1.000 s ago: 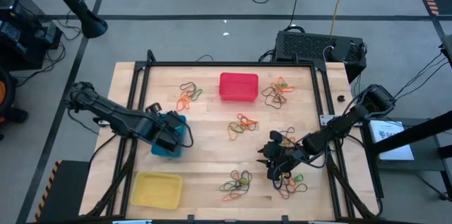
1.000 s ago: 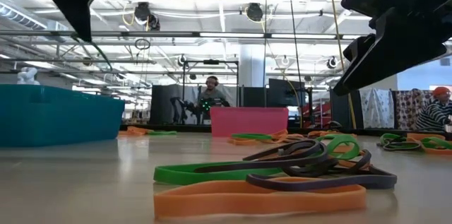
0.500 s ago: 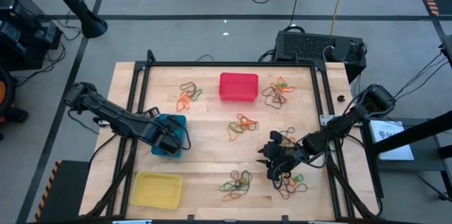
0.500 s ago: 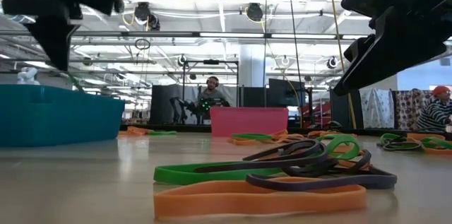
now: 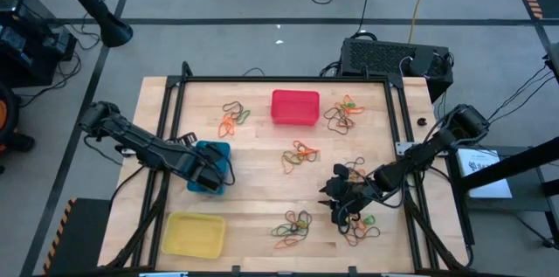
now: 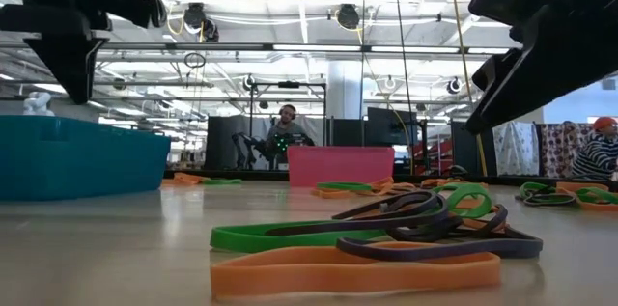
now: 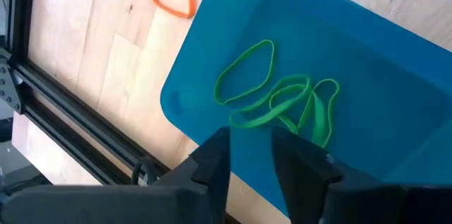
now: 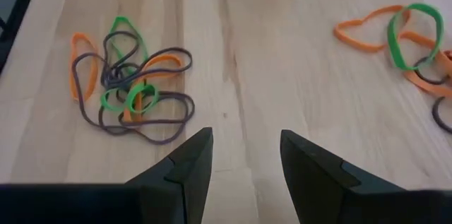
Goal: Sort rubber bands into baskets
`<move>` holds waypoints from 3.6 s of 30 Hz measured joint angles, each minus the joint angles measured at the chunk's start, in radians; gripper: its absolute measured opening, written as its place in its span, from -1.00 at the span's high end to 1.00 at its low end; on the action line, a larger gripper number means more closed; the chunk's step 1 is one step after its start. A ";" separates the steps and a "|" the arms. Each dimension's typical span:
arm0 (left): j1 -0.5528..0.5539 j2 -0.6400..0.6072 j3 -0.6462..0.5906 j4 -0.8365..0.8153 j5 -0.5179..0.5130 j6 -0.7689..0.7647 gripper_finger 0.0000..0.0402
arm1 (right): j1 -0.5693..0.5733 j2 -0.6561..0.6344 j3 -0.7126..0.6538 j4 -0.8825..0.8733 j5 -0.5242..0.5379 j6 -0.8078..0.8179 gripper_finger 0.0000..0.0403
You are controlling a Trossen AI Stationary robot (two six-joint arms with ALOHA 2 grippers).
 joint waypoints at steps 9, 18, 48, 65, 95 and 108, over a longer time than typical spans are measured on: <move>-0.009 0.000 -0.028 0.456 -0.191 0.216 0.37 | -0.014 -0.004 0.038 -0.002 -0.282 -0.055 0.21; 0.023 0.075 -0.209 1.465 -0.063 0.832 0.36 | 0.023 -0.005 0.174 -0.497 -0.333 0.218 0.21; 0.204 0.556 -0.143 2.245 0.425 1.120 0.36 | 0.063 -0.013 -0.034 -0.675 -0.161 0.377 0.21; 0.203 0.555 -0.140 2.253 0.425 1.118 0.36 | -0.063 -0.149 0.058 -0.950 -0.445 0.344 0.99; 0.141 0.751 0.136 2.362 0.449 1.171 0.36 | -0.152 -0.150 0.248 -0.370 -0.465 -0.161 1.00; 0.144 0.759 0.178 2.293 0.396 1.180 0.39 | -0.144 -0.150 0.247 -0.377 -0.462 -0.179 1.00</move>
